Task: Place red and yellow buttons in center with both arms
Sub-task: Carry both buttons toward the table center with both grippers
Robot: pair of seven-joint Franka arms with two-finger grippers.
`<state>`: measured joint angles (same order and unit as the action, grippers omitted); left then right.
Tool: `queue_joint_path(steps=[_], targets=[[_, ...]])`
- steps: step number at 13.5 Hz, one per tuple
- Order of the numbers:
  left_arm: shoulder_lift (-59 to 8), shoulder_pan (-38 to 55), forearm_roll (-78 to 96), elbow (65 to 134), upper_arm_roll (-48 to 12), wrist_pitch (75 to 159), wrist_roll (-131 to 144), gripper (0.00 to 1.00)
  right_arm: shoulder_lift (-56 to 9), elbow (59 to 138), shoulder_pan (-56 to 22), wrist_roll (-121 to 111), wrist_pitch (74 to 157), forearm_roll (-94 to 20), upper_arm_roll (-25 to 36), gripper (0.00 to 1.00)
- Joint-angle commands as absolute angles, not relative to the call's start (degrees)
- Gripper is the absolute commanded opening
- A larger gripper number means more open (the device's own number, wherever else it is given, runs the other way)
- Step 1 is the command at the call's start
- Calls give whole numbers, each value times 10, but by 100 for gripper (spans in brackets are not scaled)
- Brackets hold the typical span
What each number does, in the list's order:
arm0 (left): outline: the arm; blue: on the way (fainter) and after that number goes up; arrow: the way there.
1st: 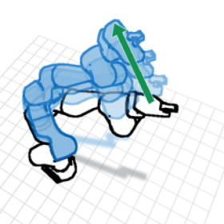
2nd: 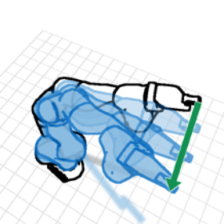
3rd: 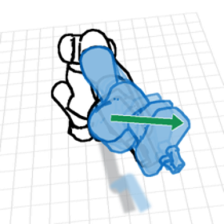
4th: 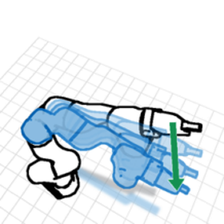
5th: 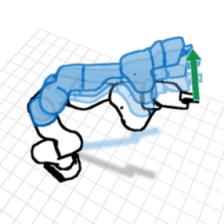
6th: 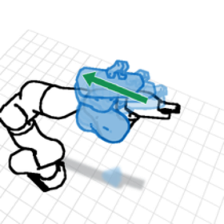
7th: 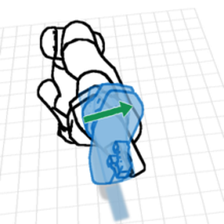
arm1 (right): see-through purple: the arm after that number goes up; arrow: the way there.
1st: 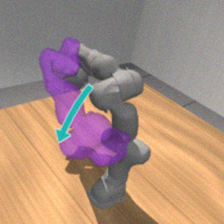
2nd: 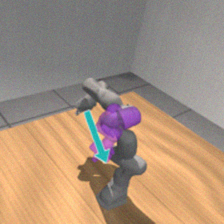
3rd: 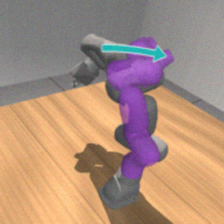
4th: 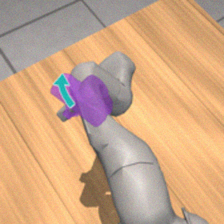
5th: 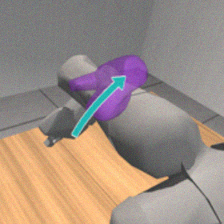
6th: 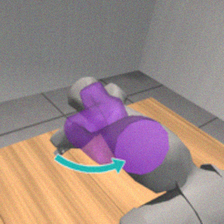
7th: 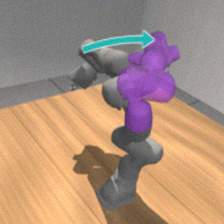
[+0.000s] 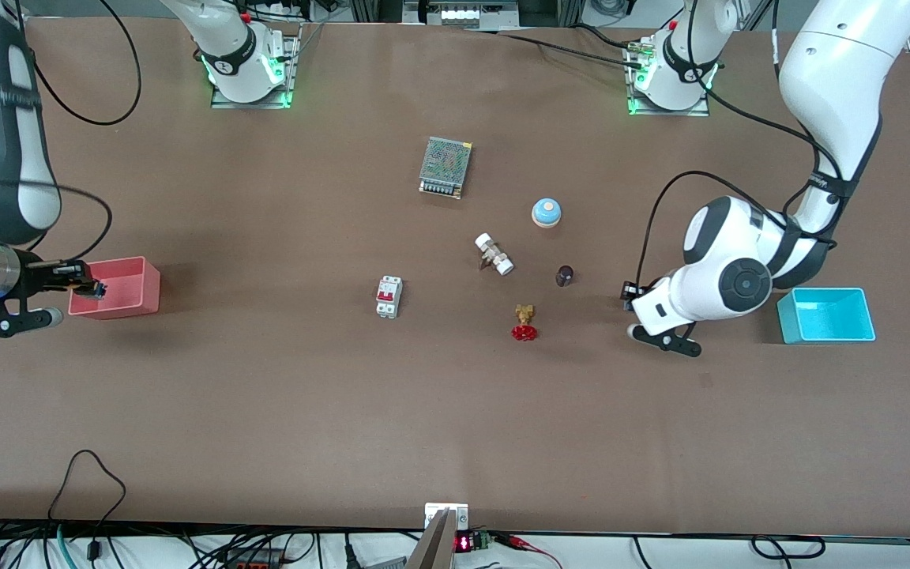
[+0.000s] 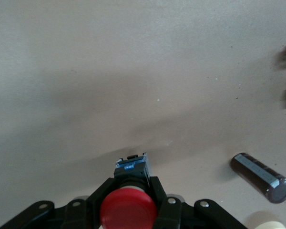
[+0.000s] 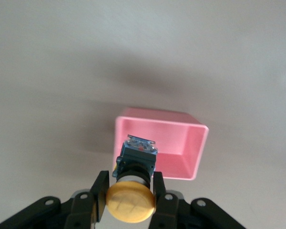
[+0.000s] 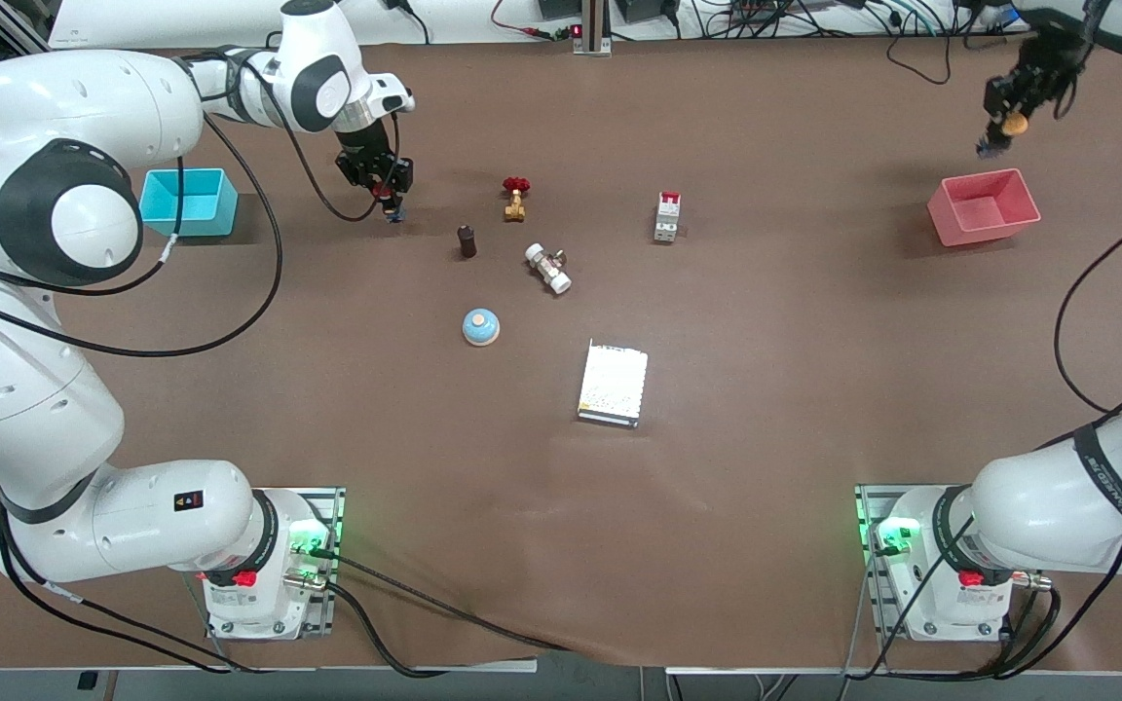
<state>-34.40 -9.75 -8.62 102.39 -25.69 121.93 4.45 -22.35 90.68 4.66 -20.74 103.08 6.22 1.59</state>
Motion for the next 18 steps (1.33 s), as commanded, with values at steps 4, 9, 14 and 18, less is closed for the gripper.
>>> queue_joint_path(steps=[4,9,14,18], targets=[[-372,-83,-99,1020,-254,1223,112,25,-271,889,-125,-9,1032,-5,18,7],[-374,-80,-106,1020,-254,1216,152,100,-322,888,-211,190,1096,-14,18,7],[-372,-81,-106,1018,-255,1215,153,100,-376,870,-215,264,1130,-46,18,7],[-330,-100,-106,995,-256,1173,149,100,-395,870,-215,292,1130,-47,18,8]])
